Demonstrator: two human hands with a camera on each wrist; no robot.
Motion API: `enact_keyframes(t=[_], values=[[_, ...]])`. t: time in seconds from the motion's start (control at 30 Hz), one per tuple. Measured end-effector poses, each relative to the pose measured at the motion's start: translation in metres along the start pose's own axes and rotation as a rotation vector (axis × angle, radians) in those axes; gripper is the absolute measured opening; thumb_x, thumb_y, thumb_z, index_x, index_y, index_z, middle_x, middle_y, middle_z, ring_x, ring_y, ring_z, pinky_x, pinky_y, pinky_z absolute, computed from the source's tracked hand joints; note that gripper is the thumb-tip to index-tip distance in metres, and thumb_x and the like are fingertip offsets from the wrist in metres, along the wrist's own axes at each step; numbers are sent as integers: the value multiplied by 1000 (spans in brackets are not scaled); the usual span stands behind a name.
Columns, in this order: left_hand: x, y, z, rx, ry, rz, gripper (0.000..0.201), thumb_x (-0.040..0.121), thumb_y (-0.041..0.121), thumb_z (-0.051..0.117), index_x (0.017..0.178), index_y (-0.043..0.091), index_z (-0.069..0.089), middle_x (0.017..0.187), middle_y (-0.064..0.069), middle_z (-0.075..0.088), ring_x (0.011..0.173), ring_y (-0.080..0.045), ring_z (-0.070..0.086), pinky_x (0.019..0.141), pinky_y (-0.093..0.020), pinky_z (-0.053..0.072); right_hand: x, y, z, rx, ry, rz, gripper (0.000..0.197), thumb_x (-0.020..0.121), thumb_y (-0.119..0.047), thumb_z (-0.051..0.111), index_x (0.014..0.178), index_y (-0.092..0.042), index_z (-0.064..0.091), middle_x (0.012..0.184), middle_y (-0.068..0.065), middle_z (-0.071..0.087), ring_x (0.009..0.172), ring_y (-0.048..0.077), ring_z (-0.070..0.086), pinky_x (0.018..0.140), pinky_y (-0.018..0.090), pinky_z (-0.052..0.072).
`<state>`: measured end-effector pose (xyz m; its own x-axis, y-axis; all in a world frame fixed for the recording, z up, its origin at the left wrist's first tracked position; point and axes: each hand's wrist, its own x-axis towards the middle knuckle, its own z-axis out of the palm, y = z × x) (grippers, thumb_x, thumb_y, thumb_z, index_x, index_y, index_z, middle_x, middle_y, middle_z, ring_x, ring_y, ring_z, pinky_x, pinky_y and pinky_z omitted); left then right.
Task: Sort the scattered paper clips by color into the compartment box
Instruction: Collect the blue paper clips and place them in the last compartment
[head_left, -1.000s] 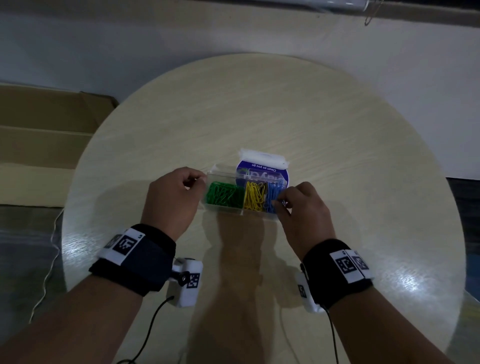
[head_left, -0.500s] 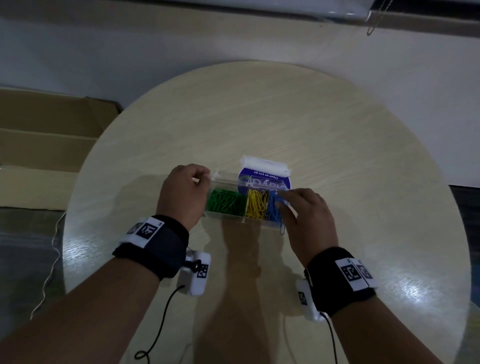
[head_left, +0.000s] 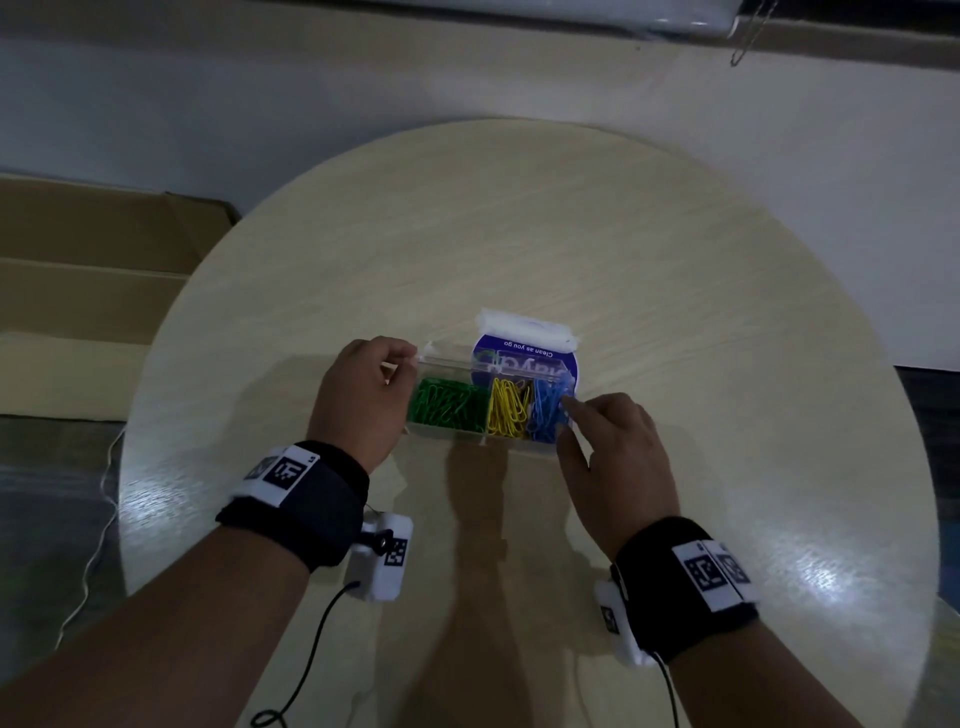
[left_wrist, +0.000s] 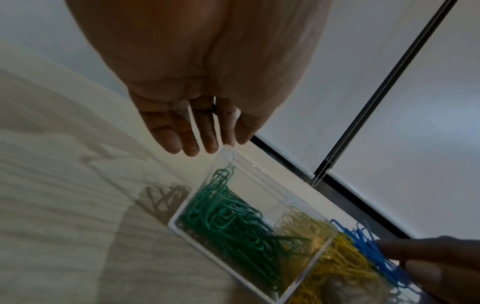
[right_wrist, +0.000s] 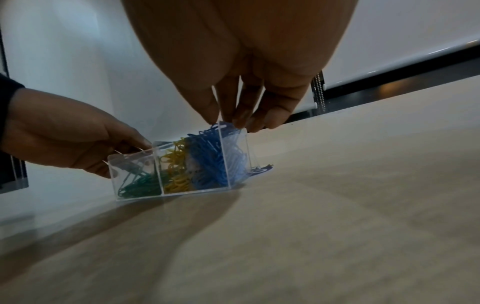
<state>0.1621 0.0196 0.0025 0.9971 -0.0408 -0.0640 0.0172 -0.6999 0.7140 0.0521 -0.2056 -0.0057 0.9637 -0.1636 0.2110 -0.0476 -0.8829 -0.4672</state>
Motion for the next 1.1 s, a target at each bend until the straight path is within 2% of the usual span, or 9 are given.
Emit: enact_keyframes(t=[0.17, 0.4, 0.5, 0.6, 0.67, 0.9, 0.97, 1.03, 1.1], values=[[2, 0, 0, -3, -4, -8, 18, 96, 28, 53, 107, 23, 66, 107, 4, 59, 88, -8, 57, 77, -22, 39, 5, 5, 0, 113, -8, 89, 29, 86, -24, 63, 115, -22, 61, 104, -1, 55, 91, 18, 59, 73, 33, 52], [6, -2, 4, -46, -44, -64, 26, 98, 31, 49, 117, 20, 62, 117, 1, 60, 96, -10, 55, 81, -24, 40, 6, 6, 3, 115, 40, 127, 17, 87, -27, 63, 104, -22, 60, 105, 0, 52, 90, 20, 59, 68, 37, 53], [6, -3, 5, -61, -61, -71, 28, 98, 34, 48, 119, 21, 61, 118, 1, 61, 97, -10, 56, 79, -24, 40, 0, 5, -5, 98, 56, 42, 17, 86, -27, 65, 102, -21, 63, 101, 1, 54, 89, 19, 56, 69, 34, 51], [5, -6, 5, -62, -63, -45, 27, 98, 36, 48, 118, 23, 60, 118, 3, 60, 97, -9, 57, 80, -23, 40, -11, 2, -5, -32, -69, -96, 33, 85, -34, 65, 117, -24, 63, 110, 4, 56, 96, 21, 51, 77, 31, 47], [4, -7, 8, -66, -66, -36, 26, 98, 36, 49, 117, 23, 61, 117, 2, 61, 97, -9, 58, 81, -24, 41, -8, 4, -1, -85, -90, -91, 33, 88, -37, 62, 118, -25, 63, 117, 6, 56, 99, 25, 49, 80, 35, 46], [4, -3, 9, -94, -57, -33, 23, 97, 35, 51, 114, 23, 62, 114, 2, 62, 96, -9, 58, 78, -20, 39, 1, 9, 3, -116, -2, -85, 31, 88, -37, 61, 112, -19, 69, 107, 2, 65, 94, 25, 51, 81, 31, 41], [6, -2, 8, -108, -37, -33, 22, 96, 35, 52, 112, 24, 63, 113, 3, 62, 95, -8, 58, 72, -14, 39, 0, 10, 2, -128, -10, -85, 30, 89, -39, 59, 110, -21, 69, 107, 1, 66, 93, 25, 52, 81, 29, 38], [7, -1, 7, -113, -28, -27, 21, 97, 33, 52, 112, 23, 63, 112, 3, 62, 92, -5, 57, 60, -5, 39, 0, 9, 0, -97, -11, -83, 29, 89, -40, 58, 110, -24, 70, 107, 0, 66, 92, 24, 52, 80, 28, 38], [8, -1, 7, -126, -29, -30, 21, 97, 31, 51, 112, 23, 63, 111, 2, 62, 90, -4, 57, 49, -3, 41, -1, 6, -3, -29, -4, -53, 31, 87, -41, 62, 112, -25, 68, 110, 1, 63, 93, 22, 52, 81, 27, 40]])
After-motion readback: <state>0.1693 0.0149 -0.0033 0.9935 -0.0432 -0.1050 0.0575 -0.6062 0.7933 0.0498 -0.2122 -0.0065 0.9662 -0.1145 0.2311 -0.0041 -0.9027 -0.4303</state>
